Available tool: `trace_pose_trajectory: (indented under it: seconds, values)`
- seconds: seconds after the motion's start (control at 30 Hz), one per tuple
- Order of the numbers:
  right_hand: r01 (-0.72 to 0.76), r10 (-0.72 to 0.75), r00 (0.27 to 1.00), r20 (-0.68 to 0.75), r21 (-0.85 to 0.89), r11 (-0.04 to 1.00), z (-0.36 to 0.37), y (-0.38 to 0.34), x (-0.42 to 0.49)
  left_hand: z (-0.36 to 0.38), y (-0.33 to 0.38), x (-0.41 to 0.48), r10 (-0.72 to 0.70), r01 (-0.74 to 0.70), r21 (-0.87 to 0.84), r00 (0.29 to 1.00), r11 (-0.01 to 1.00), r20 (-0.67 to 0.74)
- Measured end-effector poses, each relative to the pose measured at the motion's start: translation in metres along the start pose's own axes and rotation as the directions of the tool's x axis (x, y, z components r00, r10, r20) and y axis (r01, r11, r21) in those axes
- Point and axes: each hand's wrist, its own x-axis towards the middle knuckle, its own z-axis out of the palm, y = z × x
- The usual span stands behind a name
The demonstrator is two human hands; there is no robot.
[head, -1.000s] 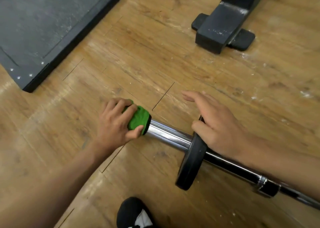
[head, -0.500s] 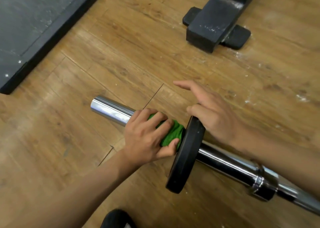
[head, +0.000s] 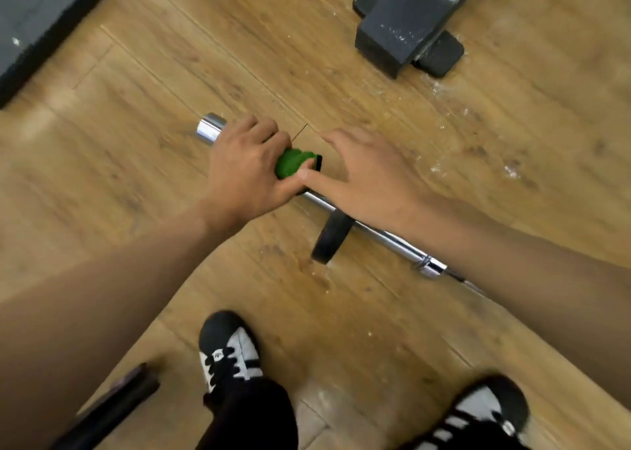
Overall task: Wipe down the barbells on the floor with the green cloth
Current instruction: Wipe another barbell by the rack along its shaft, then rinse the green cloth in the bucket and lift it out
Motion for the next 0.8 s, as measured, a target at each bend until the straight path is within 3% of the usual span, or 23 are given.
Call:
trace_pose_trajectory:
  seconds: [0.13, 0.2, 0.27, 0.4, 0.57, 0.8]
  values:
    - [-0.054, 0.056, 0.998, 0.019, -0.079, 0.995, -0.053, -0.068, -0.016, -0.098, -0.001, -0.005, -0.204, 0.196, 0.062, 0.966, 0.979, 0.159]
    - [-0.079, 0.083, 0.996, 0.042, -0.084, 0.993, -0.084, -0.118, -0.022, -0.161, -0.007, -0.008, -0.354, 0.316, 0.161, 0.864, 0.935, 0.359]
    - [-0.071, 0.078, 0.995, 0.067, -0.107, 0.992, -0.115, -0.173, -0.026, -0.221, -0.020, -0.015, -0.435, 0.365, 0.236, 0.770, 0.901, 0.467]
    - [-0.002, 0.035, 0.990, 0.140, -0.225, 0.974, -0.157, -0.282, -0.030, -0.341, -0.052, -0.032, -0.604, 0.519, 0.310, 0.672, 0.797, 0.428]
    - [0.044, 0.009, 0.978, 0.210, -0.245, 0.969, -0.206, -0.429, -0.038, -0.508, -0.086, -0.044, -0.718, 0.700, 0.191, 0.620, 0.689, 0.317]
    - [0.226, -0.174, 0.969, 0.177, -0.345, 0.911, -0.256, -0.612, -0.018, -0.682, -0.166, -0.054, -0.778, 0.741, 0.243, 0.575, 0.626, 0.251]
